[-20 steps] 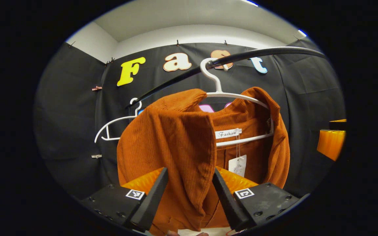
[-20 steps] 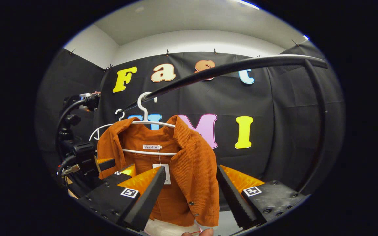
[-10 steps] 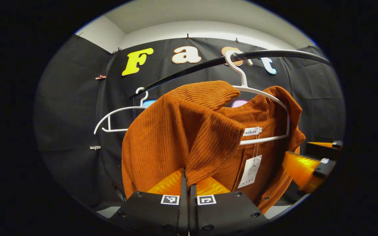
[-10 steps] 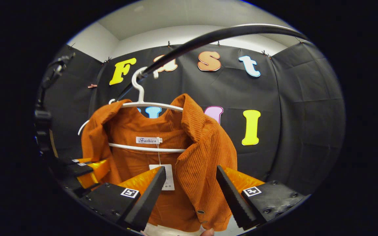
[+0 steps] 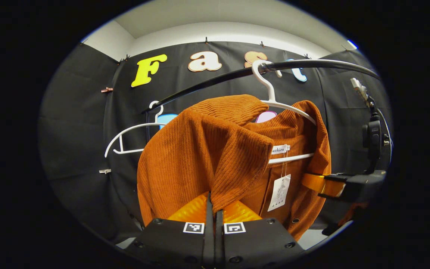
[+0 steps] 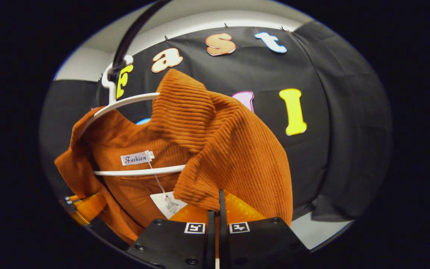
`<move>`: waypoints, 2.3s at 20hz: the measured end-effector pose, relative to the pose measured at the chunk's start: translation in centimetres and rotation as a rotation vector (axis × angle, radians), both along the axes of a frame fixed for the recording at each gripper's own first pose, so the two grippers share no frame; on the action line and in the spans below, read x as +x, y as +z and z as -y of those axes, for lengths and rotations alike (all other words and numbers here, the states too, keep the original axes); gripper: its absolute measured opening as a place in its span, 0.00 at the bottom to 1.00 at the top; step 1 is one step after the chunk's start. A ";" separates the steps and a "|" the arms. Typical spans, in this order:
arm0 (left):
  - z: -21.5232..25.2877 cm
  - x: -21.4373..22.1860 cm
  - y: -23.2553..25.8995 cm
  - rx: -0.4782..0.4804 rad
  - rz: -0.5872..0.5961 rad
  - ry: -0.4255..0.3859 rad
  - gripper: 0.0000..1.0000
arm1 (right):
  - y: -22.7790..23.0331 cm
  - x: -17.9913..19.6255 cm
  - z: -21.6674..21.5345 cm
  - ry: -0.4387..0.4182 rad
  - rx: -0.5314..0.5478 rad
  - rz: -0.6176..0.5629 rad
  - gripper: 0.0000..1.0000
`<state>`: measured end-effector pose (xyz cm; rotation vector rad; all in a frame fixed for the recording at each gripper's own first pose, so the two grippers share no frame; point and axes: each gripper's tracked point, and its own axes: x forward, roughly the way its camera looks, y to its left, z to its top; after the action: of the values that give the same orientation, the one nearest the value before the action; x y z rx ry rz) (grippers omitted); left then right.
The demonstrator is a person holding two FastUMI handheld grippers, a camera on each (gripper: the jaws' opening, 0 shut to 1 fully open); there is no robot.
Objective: Grasp the clothes on the hanger with both hands and then place them into the laundry hamper below.
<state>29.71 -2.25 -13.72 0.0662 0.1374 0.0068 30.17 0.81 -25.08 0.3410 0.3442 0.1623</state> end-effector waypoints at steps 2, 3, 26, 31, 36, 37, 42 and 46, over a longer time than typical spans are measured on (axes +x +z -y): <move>-0.3 0.0 -0.1 0.000 -0.003 -0.003 0.05 | 0.1 -0.3 0.5 0.027 0.021 -0.041 0.08; -0.5 -0.1 -0.1 -0.004 -0.010 -0.008 0.05 | 0.2 -0.8 0.2 0.056 0.039 -0.069 0.08; -5.6 0.4 9.6 -0.156 -0.131 -0.120 0.05 | 7.0 4.9 13.7 -0.170 0.004 -0.088 0.04; -6.4 0.6 8.4 -0.145 -0.159 -0.099 0.05 | 0.9 4.3 12.8 -0.169 0.064 -0.165 0.04; -9.9 0.0 6.4 -0.164 -0.191 -0.021 0.05 | 0.0 0.6 6.0 -0.010 0.188 -0.163 0.04; -10.9 -0.4 5.8 -0.165 -0.202 0.002 0.05 | 0.5 -0.3 3.9 0.040 0.214 -0.145 0.04; -13.8 -2.0 1.9 -0.166 -0.264 0.066 0.05 | 2.5 -4.5 -2.0 0.190 0.276 -0.096 0.04; -12.0 -3.5 -0.4 -0.192 -0.273 0.023 0.05 | 4.0 -6.4 -4.7 0.193 0.343 -0.071 0.04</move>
<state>26.25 9.75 -14.10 -0.1272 0.4105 0.0073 23.72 5.51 -21.12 0.6540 0.4200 0.4013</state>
